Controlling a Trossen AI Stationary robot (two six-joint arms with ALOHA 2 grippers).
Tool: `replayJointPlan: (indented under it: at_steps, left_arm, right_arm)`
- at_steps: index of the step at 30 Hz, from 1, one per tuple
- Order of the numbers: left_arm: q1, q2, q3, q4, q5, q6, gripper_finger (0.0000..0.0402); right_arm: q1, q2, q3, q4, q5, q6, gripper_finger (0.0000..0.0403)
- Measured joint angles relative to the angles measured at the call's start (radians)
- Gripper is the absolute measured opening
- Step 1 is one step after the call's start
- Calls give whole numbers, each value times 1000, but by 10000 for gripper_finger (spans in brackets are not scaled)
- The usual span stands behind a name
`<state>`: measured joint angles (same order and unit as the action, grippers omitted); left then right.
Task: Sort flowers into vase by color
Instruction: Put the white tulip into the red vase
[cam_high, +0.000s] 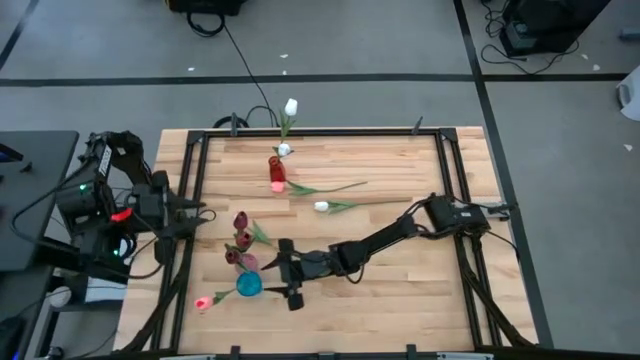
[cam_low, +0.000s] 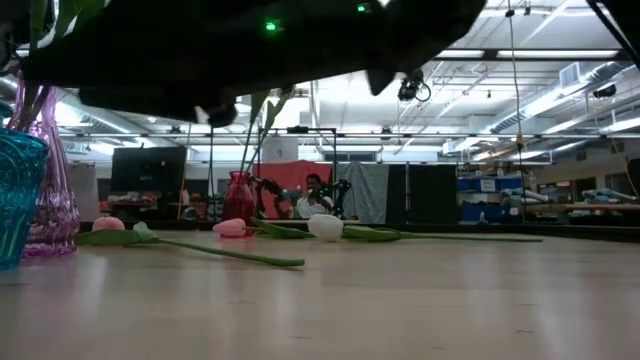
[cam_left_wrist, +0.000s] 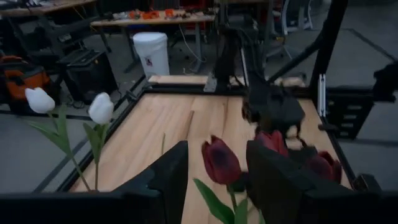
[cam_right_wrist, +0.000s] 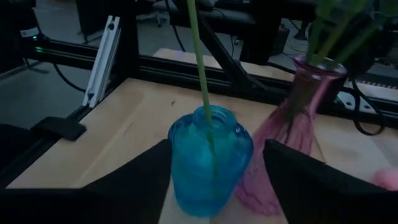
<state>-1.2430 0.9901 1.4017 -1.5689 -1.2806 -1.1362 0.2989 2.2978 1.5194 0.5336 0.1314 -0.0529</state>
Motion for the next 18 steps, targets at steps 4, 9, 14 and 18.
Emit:
replayJointPlan:
  at_steps: [4, 9, 14, 18]
  left_arm:
    - [0, -16, 0, 1, -8, 8, 167]
    - [0, -20, 0, -2, 9, 11, 167]
    - [0, -20, 0, -2, 27, 35, 167]
    - [0, -23, 0, -2, 22, 35, 167]
  right_arm:
    - [0, 61, 89, -15, -1, -25, 302]
    - [1, 108, 153, -18, -25, -29, 326]
    - [-4, 107, 155, -17, -54, -14, 330]
    - [-20, 108, 166, -10, -89, 12, 317]
